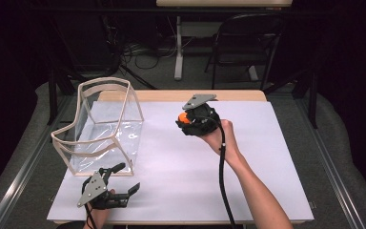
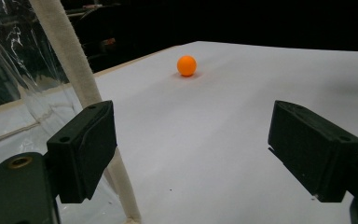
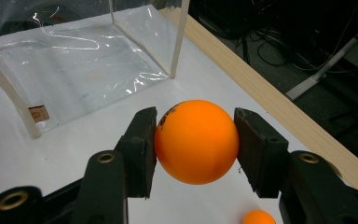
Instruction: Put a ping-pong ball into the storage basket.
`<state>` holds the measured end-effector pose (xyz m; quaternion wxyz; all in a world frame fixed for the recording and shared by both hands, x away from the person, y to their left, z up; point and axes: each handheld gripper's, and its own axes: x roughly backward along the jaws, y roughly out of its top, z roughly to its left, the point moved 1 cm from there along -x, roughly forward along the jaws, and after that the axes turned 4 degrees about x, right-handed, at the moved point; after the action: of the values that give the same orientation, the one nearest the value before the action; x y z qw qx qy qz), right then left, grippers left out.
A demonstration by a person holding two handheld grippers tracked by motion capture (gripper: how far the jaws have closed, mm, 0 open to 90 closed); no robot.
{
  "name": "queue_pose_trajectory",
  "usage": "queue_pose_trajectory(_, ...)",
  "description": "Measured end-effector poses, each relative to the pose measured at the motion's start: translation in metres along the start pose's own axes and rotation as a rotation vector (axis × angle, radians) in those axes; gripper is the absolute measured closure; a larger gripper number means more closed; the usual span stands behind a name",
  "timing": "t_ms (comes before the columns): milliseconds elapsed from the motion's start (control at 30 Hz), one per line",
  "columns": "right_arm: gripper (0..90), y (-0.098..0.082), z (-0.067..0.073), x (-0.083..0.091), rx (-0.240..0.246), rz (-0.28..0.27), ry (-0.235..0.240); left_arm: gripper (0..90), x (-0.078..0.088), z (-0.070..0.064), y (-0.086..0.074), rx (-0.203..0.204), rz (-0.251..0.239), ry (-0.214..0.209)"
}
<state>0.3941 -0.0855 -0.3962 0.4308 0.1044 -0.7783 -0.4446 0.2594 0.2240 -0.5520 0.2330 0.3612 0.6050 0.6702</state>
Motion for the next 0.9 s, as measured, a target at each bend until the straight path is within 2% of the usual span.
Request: queue_pose_trajectory(900, 50.7, 0.034, 0.008, -0.020, 0.038, -0.015, 0.048, 15.8, 0.001, 0.001, 0.000, 0.008, -0.007, 0.002)
